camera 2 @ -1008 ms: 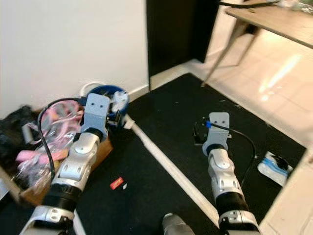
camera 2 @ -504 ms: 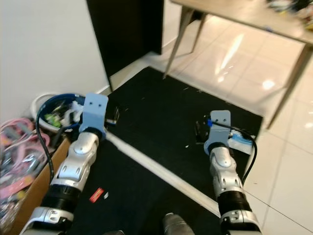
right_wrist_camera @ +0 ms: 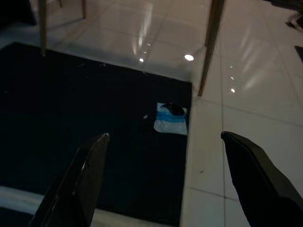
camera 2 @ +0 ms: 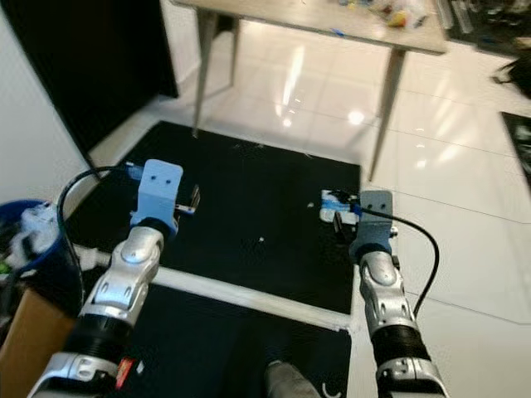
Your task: Picking trash to rubbish bin
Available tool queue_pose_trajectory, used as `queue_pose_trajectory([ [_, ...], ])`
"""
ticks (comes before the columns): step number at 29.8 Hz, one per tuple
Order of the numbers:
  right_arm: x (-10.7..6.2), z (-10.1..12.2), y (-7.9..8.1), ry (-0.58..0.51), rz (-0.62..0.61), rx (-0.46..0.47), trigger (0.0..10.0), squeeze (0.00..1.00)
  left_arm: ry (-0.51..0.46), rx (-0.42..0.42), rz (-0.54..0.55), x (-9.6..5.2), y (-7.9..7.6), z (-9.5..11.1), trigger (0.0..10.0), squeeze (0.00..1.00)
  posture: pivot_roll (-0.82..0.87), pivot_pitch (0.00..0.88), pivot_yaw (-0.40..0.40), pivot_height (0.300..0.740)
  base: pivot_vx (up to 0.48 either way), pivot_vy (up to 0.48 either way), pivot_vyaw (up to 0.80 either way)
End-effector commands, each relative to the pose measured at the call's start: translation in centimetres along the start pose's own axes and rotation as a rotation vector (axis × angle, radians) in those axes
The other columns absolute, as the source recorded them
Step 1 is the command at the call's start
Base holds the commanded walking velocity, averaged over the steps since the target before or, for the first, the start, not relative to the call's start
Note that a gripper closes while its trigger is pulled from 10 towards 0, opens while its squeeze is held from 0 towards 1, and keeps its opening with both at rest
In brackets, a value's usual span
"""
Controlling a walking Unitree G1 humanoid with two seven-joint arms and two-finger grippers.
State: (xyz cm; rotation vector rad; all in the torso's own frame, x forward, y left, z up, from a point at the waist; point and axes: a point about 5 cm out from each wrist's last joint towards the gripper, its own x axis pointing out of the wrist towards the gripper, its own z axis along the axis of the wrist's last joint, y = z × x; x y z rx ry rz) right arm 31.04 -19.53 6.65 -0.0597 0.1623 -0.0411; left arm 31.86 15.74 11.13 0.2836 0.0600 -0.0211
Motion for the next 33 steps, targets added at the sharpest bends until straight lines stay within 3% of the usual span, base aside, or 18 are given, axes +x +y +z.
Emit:
queue_pose_trajectory([
  [1,0.0,-0.1,-0.3,0.013,-0.009,0.000,10.0,0.00,0.008,0.020,-0.010,-0.1,0.0,-0.2,10.0,0.00,-0.11,0.018,-0.036,0.740,0.000,0.000,-0.80],
  [13,0.4,0.5,1.0,-0.009,-0.010,0.041,10.0,0.00,0.023,0.014,-0.005,0.8,0.7,0.1,10.0,0.00,-0.08,0.023,-0.017,0.740,0.000,0.000,-0.80],
  [16,0.0,0.0,2.1,-0.009,-0.012,0.068,10.0,0.00,0.057,-0.010,-0.021,0.6,0.9,-0.7,10.0,0.00,-0.08,0.016,0.011,0.740,0.000,0.000,-0.80],
  [25,-0.7,-1.6,2.6,0.032,-0.010,0.099,10.0,0.00,0.066,-0.054,-0.028,0.3,0.8,-1.1,10.0,0.00,-0.06,0.010,-0.007,0.740,0.000,0.000,-0.80],
  [33,0.0,-0.8,3.2,0.035,0.015,0.106,10.0,0.00,0.044,-0.115,-0.010,0.9,0.7,-0.6,10.0,0.00,-0.07,0.010,-0.019,0.740,0.000,0.000,-0.15],
])
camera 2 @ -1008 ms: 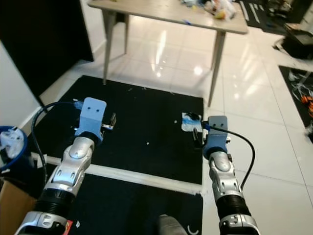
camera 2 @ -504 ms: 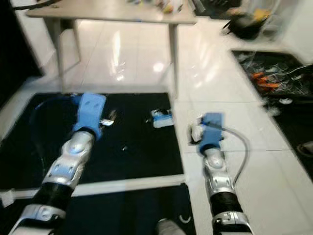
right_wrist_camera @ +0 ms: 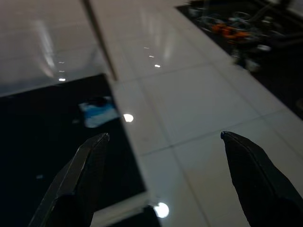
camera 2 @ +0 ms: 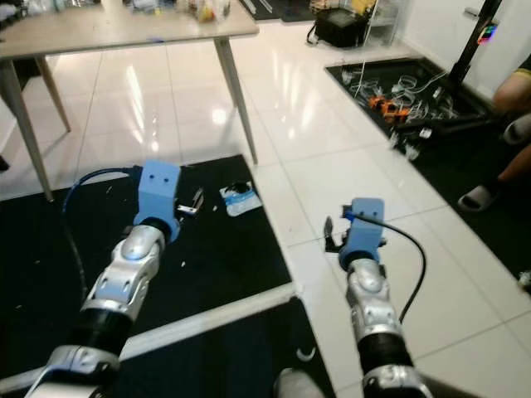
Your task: Picking trash to rubbish bin
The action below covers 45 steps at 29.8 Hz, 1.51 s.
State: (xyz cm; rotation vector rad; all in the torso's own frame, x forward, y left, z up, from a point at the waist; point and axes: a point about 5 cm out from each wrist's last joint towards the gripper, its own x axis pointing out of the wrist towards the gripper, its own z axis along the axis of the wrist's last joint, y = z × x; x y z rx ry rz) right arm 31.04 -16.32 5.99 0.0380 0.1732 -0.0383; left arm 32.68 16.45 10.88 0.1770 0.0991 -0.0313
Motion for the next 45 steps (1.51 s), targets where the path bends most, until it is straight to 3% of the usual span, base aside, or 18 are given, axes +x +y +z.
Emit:
queue_pose_trajectory([
  [1,0.1,-0.2,-0.2,0.020,0.003,0.009,10.0,0.00,0.016,0.004,0.007,0.1,0.0,-0.2,10.0,0.00,-0.07,0.008,-0.021,0.740,0.000,0.000,0.00],
  [11,-0.1,-0.5,-0.5,0.032,0.013,-0.019,10.0,0.00,-0.011,-0.008,-0.044,-0.2,-1.7,0.0,10.0,0.00,-0.07,0.018,-0.026,0.740,0.000,0.000,0.00],
  [15,-0.3,-0.6,-0.5,0.035,0.011,-0.045,10.0,0.00,0.016,0.014,-0.030,-0.3,-1.5,-0.5,10.0,0.00,-0.08,0.019,-0.021,0.740,0.000,0.000,0.00],
  [25,-0.7,-1.1,0.0,0.044,0.045,-0.061,10.0,0.00,0.026,0.016,-0.014,-0.8,-1.3,-1.1,10.0,0.00,-0.08,0.020,-0.034,0.740,0.000,0.000,0.80],
  [36,-0.8,-0.8,0.1,0.013,0.047,-0.021,10.0,0.00,-0.048,-0.006,-0.075,-0.9,-2.2,0.2,10.0,0.04,-0.07,0.012,-0.039,0.740,0.023,0.000,0.00],
  [45,-0.6,-0.5,0.0,0.002,0.049,-0.021,10.0,0.00,-0.044,-0.027,-0.041,-0.9,-1.5,0.3,10.0,0.02,-0.07,0.022,-0.038,0.740,0.295,0.000,0.00],
])
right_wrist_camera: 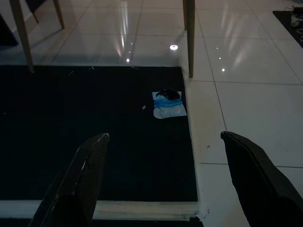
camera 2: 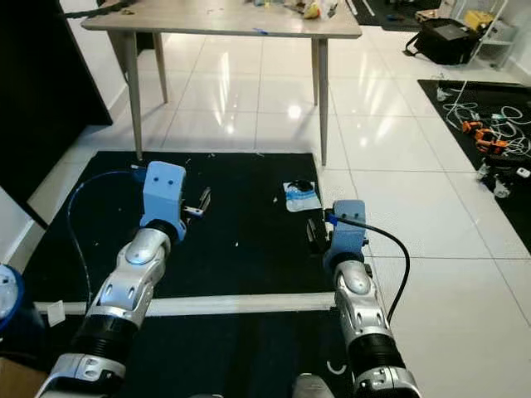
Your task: Picking trash to rubbish bin
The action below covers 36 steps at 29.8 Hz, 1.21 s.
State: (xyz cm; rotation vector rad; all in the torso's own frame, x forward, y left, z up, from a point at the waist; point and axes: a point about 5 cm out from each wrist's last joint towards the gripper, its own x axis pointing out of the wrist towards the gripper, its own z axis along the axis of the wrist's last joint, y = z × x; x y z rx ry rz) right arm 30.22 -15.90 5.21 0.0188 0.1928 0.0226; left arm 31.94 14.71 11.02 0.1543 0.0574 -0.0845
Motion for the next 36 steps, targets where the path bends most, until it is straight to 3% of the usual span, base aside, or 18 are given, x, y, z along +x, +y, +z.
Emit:
queue_pose_trajectory([
  [1,0.04,0.44,-0.39,-0.017,-0.012,0.006,10.0,0.00,0.000,-0.008,0.009,-0.15,0.17,-0.04,10.0,0.02,-0.07,0.024,-0.037,0.740,0.296,0.000,0.00],
  [29,-0.42,0.36,-0.23,-0.026,-0.011,0.030,10.0,0.00,-0.004,-0.024,0.006,-0.24,-0.08,0.19,10.0,0.01,-0.09,0.037,-0.038,0.740,0.297,0.000,0.00],
  [36,-0.54,0.61,-0.33,-0.046,-0.018,0.050,10.0,0.00,0.004,-0.027,0.006,-0.27,-0.01,0.06,10.0,0.00,-0.09,0.040,-0.033,0.740,0.298,0.000,-0.61],
])
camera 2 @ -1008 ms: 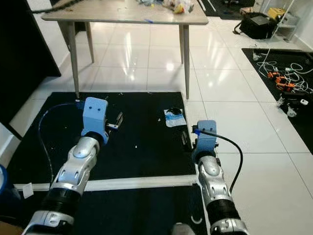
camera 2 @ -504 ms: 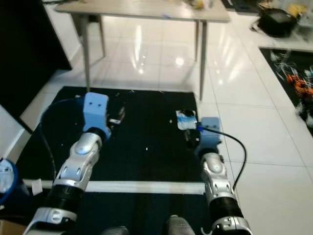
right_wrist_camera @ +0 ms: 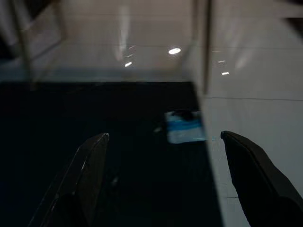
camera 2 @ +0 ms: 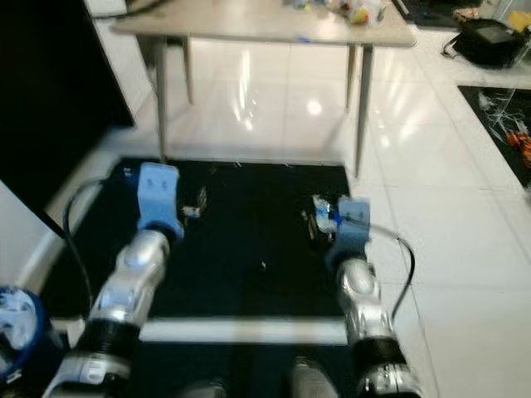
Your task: Picking trash to rubbish bin
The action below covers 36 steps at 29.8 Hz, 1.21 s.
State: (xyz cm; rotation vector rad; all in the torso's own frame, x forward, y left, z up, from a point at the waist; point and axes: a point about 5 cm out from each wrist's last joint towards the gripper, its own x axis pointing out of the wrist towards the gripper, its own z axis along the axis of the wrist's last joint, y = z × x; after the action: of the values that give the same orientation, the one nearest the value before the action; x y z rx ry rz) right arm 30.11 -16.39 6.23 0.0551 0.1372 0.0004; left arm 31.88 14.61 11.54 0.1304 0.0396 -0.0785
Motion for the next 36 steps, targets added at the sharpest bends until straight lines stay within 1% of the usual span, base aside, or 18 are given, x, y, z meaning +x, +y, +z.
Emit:
queue_pose_trajectory([
  [1,-0.26,-0.36,0.06,0.010,-0.002,0.012,10.0,0.00,0.024,-0.003,-0.003,-0.20,-0.03,-0.50,10.0,0.00,-0.09,0.040,-0.033,0.740,0.296,0.000,-0.80],
  [6,-0.31,-0.42,-0.08,0.014,-0.010,0.011,10.0,0.00,0.025,-0.002,-0.006,-0.22,-0.11,-0.54,10.0,0.00,-0.09,0.039,-0.032,0.740,0.298,0.000,-0.70],
  [9,-0.34,-0.40,0.04,0.013,-0.006,-0.003,10.0,0.00,0.024,-0.003,-0.002,-0.22,-0.08,-0.50,10.0,0.00,-0.09,0.035,-0.033,0.740,0.299,0.000,0.00],
  [20,-0.33,-0.47,0.36,0.016,0.006,-0.001,10.0,0.00,0.021,-0.004,0.005,-0.35,-0.02,-0.56,10.0,0.00,-0.09,0.016,-0.037,0.740,0.297,0.000,0.00],
  [36,-0.42,-0.58,0.26,0.022,0.007,-0.002,10.0,0.00,0.015,-0.006,0.004,-0.21,-0.20,-0.46,10.0,0.00,-0.10,0.005,-0.043,0.740,0.297,0.000,0.00],
])
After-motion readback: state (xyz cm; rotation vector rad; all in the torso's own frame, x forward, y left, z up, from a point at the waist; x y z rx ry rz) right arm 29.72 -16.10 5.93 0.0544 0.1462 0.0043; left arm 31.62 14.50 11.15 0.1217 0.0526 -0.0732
